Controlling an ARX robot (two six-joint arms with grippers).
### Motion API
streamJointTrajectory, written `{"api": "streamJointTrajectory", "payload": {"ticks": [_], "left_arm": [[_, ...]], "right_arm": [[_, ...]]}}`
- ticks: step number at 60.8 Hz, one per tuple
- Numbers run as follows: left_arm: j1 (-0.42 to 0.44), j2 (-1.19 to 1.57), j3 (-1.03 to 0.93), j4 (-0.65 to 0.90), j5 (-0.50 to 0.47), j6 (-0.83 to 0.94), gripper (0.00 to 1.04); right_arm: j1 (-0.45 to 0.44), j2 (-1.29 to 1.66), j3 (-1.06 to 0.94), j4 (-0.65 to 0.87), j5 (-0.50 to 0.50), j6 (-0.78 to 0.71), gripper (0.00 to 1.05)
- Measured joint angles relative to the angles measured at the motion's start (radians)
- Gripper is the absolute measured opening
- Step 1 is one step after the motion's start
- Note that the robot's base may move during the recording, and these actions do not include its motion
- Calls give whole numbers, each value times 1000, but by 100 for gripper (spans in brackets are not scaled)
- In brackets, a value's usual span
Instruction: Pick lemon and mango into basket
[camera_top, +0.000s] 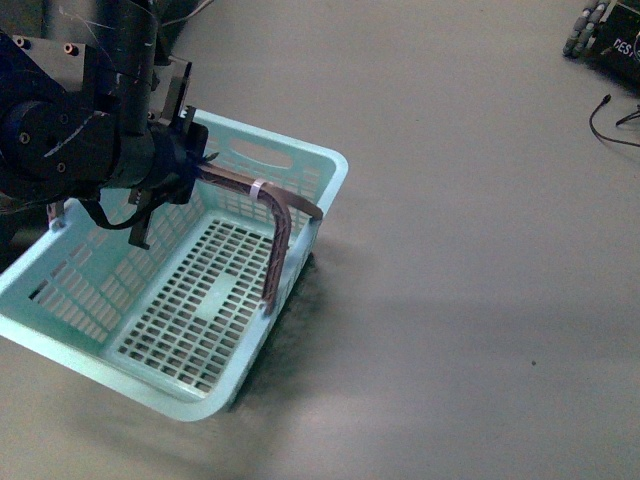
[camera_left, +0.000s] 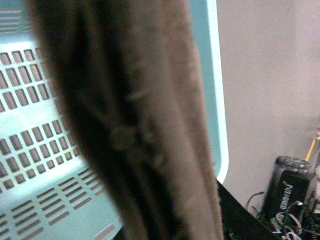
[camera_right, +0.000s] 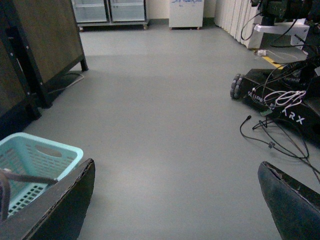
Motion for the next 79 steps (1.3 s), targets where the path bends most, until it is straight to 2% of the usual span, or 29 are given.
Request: {"api": "streamJointTrajectory", "payload": {"ticks": [12, 24, 35, 44, 61, 79], "left_arm": [[-11, -167, -168, 24, -24, -18, 5], [-16, -447, -364, 23, -55, -47, 5], [-15, -793, -474, -89, -70, -90, 5], [-21, -1077, -486, -243, -109, -114, 5], [-100, -1323, -452, -455, -189, -111, 5], [-119, -1353, -441, -469, -198, -102, 5]], "right_arm": [[0, 0, 0, 0, 0, 0, 96], [0, 0, 0, 0, 0, 0, 96], [0, 0, 0, 0, 0, 0, 96], [0, 0, 0, 0, 0, 0, 96], [0, 0, 0, 0, 0, 0, 96], [0, 0, 0, 0, 0, 0, 96]]}}
